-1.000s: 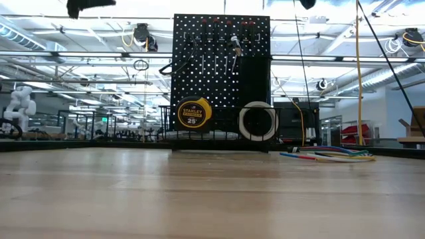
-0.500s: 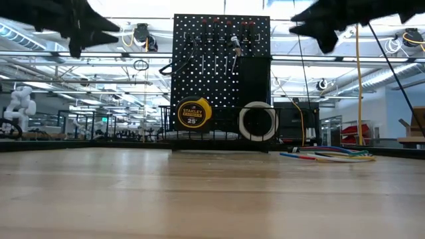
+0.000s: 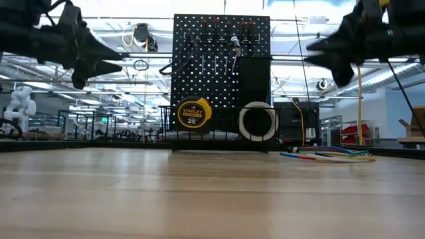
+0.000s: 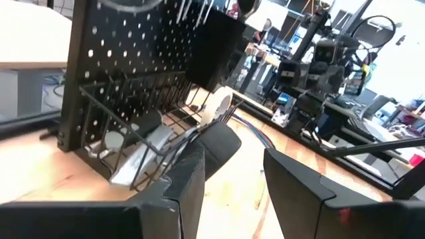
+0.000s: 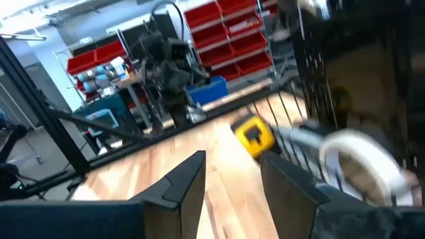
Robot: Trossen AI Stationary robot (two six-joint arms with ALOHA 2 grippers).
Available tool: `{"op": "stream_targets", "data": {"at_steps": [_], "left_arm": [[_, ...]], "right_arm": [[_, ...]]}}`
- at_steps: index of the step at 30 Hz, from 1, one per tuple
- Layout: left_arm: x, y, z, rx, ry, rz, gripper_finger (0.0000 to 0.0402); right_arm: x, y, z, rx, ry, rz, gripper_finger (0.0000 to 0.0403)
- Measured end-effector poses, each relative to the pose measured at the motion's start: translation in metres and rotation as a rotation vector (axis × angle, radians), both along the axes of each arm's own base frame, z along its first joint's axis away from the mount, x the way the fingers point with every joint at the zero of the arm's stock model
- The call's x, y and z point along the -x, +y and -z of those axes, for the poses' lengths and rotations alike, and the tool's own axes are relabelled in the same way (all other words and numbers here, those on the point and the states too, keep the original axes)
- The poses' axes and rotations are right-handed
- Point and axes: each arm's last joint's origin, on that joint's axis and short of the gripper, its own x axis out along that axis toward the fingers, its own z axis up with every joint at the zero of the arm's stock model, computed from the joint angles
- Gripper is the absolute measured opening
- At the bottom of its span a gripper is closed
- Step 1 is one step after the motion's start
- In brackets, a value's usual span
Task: Hang tools onto peg board
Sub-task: Return to Home Position
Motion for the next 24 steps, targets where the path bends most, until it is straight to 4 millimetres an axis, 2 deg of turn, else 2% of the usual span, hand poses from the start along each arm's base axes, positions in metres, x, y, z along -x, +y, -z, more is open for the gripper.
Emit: {"op": "stream_targets", "data": {"at_steps": [4,9,15,24], "left_arm": [[-0.001,0.0,0.008,0.021,-0.023,0.002,0.0157],[-0.002,0.0,0.01,0.021,-0.024,0.002,0.0157],[0.003,-0.002,0.018,0.054,0.05,0.056,0.0157],[0.012,-0.003,0.019,0.053,0.043,0.025,0.0157]], "right_arm": [[0.004,0.001,0.024,-0.059,0.035,0.002,0.0139],[0.01,0.002,0.04,-0.085,0.045,0.007,0.0139],[0.015,0.003,0.045,-0.11,0.075,0.005,0.0139],[0.027,0.004,0.049,-0.123,0.112,0.016,0.0139]]}}
